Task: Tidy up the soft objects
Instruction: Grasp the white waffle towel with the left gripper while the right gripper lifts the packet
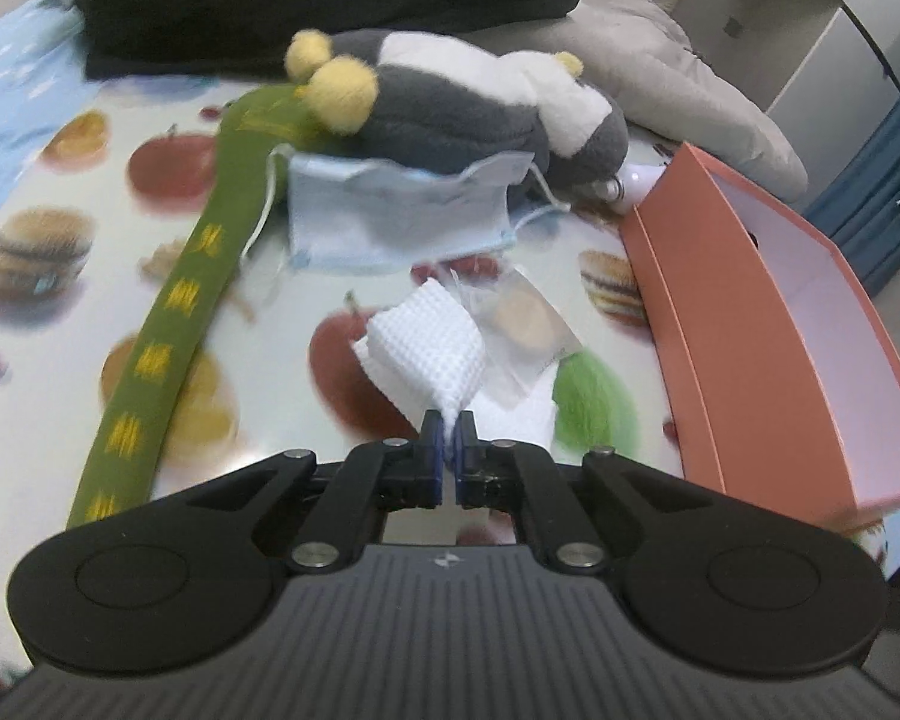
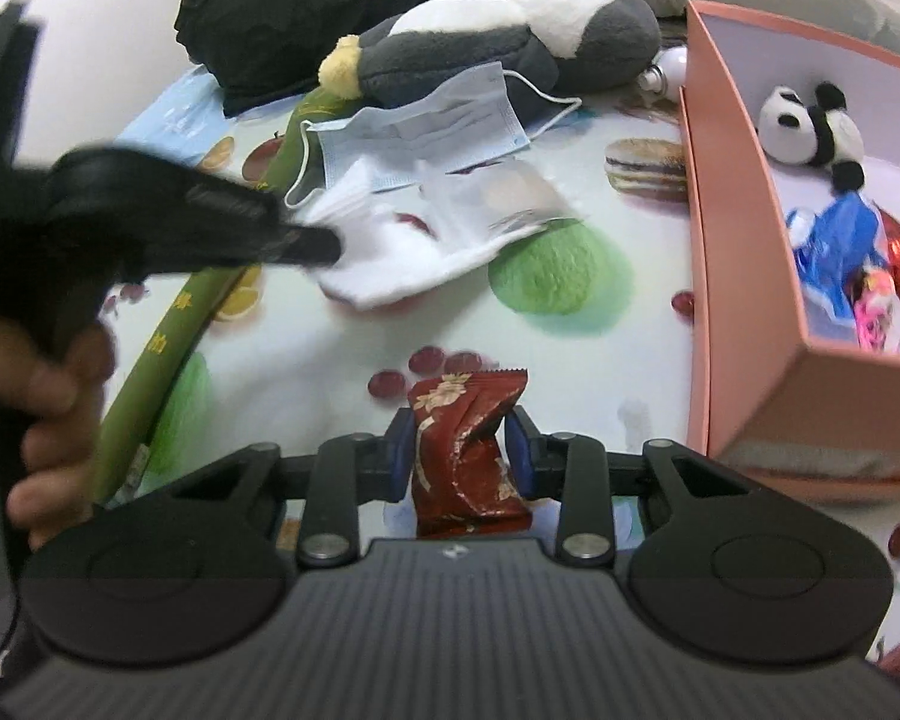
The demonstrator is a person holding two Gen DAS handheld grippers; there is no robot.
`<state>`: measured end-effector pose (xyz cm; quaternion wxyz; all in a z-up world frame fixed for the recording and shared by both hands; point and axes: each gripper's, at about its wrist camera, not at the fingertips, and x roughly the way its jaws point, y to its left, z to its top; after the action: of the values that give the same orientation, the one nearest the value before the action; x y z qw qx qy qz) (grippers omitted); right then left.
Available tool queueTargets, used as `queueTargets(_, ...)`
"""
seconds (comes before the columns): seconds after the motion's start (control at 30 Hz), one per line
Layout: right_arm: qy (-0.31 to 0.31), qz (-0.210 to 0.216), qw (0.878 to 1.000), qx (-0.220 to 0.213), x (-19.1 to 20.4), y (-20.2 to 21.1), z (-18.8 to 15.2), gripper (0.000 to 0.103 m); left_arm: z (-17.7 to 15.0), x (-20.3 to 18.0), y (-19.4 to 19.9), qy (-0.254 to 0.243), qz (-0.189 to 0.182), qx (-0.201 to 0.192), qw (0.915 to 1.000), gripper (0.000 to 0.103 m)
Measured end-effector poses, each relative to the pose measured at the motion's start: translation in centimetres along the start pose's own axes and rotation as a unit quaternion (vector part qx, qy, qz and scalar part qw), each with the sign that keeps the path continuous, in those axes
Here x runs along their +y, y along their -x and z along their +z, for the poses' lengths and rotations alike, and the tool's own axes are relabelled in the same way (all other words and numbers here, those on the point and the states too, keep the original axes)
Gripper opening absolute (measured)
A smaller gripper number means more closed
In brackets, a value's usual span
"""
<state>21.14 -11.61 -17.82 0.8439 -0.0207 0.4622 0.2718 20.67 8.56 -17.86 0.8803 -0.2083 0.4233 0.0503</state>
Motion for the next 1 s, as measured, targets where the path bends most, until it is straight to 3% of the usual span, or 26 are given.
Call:
queueTargets(0.27,-0.017,-0.010,1.000,0.001,-0.2,0.4,-1.6,0.035,-5.9,1.7,2.7,0.035,0.003,0.037,0.9987,0.005)
queueTargets(0.43,-0.036,-0.017,0.999,0.000,-1.0,-0.1,-2.1,0.034,-7.5,2.0,3.1,0.019,0.001,0.072,0.9972,0.006)
queueTargets(0.5,-0.039,-0.015,0.999,0.000,-1.3,-0.2,-2.2,0.034,-7.5,2.2,3.4,0.015,-0.006,0.073,0.9972,0.019)
queueTargets(0.57,-0.042,-0.018,0.999,0.002,-1.5,-0.3,-2.3,0.035,-7.3,2.1,3.7,0.006,-0.009,0.068,0.9976,0.051)
queueTargets(0.7,-0.046,-0.019,0.999,0.006,-2.1,-0.5,-2.5,0.035,-6.6,1.3,4.2,-0.032,-0.011,0.046,0.9984,0.060)
queueTargets(0.83,-0.054,-0.017,0.998,0.011,-2.6,-0.5,-2.5,0.043,-6.1,0.0,3.6,-0.075,-0.013,0.040,0.9963,0.074)
queueTargets(1.0,-0.058,-0.007,0.998,0.014,-3.1,-0.7,-2.8,0.046,-6.5,-1.4,1.0,-0.137,0.007,0.059,0.9888,0.075)
